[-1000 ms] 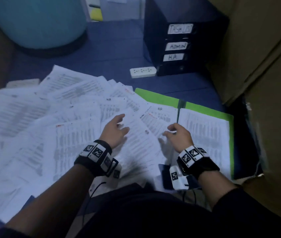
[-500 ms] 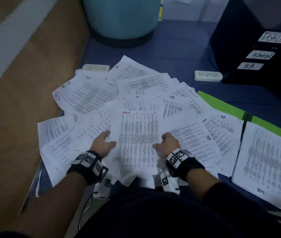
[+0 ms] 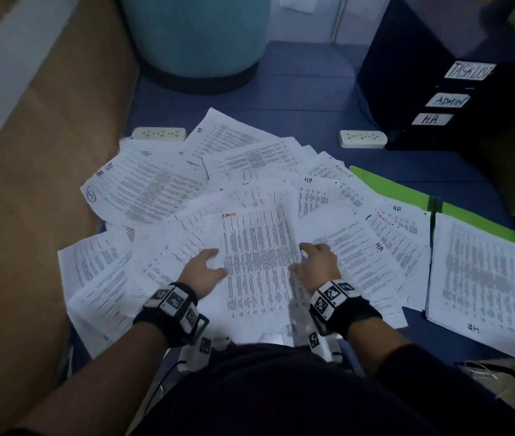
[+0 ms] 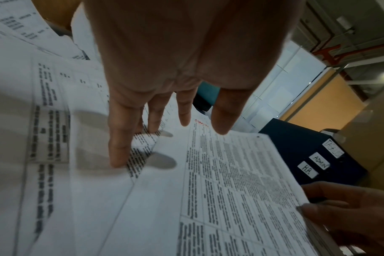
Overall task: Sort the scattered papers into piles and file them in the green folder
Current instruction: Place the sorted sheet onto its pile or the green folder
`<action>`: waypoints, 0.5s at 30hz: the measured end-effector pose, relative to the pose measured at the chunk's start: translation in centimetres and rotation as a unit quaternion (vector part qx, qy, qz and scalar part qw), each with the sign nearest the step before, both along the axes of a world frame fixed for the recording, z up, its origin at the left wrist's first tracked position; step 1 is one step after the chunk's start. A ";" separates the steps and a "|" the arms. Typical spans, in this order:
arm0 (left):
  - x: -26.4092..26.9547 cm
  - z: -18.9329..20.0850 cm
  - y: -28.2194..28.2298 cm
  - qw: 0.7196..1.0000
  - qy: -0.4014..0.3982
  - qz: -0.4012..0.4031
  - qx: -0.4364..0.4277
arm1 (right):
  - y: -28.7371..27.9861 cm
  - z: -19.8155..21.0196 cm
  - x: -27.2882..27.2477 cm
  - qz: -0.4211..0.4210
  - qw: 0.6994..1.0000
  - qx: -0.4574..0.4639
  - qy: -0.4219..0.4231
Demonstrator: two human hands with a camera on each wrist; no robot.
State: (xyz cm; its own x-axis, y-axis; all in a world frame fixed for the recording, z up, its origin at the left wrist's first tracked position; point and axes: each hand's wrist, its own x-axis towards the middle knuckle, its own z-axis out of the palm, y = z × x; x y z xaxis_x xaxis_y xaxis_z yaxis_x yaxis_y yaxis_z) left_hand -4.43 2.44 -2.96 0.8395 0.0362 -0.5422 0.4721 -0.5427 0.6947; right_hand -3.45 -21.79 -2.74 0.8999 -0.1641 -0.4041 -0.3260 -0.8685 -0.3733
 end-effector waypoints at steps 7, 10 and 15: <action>1.0 -0.2 0.5 0.991 -0.003 0.094 -0.090 | -0.2 2.5 1.5 -0.021 0.970 0.193 -0.143; 1.5 -0.6 1.5 0.979 -0.019 0.172 -0.105 | -0.3 4.2 2.6 0.000 0.949 0.297 -0.108; 1.5 -0.3 3.6 0.947 -0.096 0.280 -0.126 | 1.3 4.6 3.9 0.034 0.925 0.378 -0.010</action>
